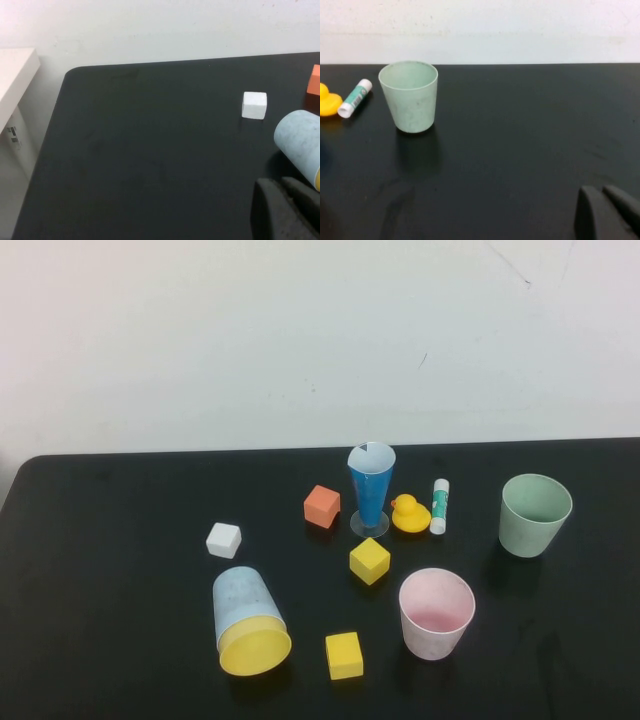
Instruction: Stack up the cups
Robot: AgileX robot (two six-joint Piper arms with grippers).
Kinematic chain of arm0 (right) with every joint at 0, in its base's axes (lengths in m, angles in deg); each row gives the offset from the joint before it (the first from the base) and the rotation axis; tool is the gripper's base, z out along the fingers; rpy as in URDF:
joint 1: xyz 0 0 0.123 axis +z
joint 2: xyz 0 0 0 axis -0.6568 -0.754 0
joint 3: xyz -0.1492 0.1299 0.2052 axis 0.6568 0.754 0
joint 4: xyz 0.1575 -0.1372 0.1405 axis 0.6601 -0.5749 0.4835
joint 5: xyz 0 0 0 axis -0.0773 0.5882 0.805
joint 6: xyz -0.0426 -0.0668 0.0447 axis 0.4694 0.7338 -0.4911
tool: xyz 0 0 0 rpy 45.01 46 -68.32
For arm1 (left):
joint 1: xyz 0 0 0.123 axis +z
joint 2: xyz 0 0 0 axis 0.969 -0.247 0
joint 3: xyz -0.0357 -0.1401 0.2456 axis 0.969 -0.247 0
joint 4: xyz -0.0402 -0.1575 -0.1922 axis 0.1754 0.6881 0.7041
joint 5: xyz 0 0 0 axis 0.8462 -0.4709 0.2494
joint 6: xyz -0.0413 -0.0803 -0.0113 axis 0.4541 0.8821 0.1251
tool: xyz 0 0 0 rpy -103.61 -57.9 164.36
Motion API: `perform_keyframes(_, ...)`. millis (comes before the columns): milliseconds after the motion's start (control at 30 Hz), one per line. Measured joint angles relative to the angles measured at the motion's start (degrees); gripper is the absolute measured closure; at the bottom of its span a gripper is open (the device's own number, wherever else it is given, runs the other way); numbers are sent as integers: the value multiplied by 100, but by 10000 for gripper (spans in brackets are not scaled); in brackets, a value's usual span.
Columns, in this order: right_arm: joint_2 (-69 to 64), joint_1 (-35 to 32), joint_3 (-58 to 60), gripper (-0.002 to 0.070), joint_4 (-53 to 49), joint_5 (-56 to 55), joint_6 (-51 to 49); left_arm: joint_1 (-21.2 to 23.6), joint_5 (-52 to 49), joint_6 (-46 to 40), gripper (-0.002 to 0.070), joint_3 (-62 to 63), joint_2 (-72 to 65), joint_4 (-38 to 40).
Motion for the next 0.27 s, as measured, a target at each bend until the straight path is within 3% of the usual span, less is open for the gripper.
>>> perform_keyframes(267,0,0,0,679,-112,25,12,0,0,0,676,0,0,0)
